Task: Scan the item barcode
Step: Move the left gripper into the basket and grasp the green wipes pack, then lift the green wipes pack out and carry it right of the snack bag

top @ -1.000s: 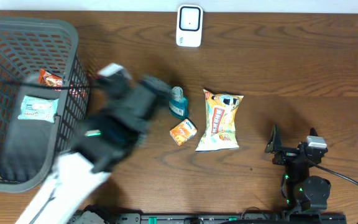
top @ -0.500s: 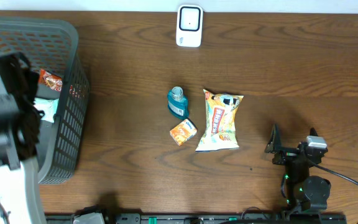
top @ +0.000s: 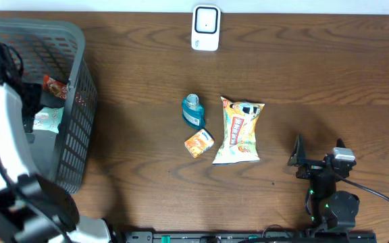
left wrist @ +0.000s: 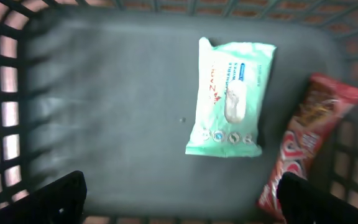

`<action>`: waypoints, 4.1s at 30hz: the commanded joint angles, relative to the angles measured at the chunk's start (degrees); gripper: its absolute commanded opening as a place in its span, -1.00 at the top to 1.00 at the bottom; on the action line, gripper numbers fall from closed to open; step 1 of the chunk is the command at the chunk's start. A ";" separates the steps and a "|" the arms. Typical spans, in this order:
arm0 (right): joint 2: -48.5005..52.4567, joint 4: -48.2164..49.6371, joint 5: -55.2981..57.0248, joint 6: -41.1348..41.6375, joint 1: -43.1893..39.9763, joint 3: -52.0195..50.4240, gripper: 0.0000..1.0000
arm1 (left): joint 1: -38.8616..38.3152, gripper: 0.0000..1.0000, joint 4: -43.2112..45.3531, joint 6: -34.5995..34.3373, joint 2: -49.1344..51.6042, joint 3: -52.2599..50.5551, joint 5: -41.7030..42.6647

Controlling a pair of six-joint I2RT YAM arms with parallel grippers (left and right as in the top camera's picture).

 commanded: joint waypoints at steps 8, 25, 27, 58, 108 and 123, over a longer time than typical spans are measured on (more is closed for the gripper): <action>-0.31 -0.11 0.11 -0.76 0.68 -0.15 -0.99 | 0.26 -0.96 6.05 -1.77 14.21 -0.52 0.87; -0.31 -0.11 0.11 -0.76 0.68 -0.15 -0.98 | 0.31 -0.96 9.01 -1.31 22.84 -0.57 0.39; -0.31 -0.11 0.11 -0.76 0.68 -0.15 -0.98 | 0.31 -0.96 8.98 -1.29 23.21 -0.61 0.37; -0.31 -0.11 0.11 -0.74 0.68 -0.15 -0.99 | 0.31 0.85 11.13 -1.29 22.29 -11.30 0.39; -0.31 -0.11 0.11 -0.76 0.68 -0.15 -0.98 | -26.97 0.85 48.28 -9.55 -40.11 -10.03 39.19; -0.31 -0.11 0.11 -0.74 0.68 -0.15 -0.98 | -68.61 0.85 61.88 8.00 -4.94 -10.01 7.58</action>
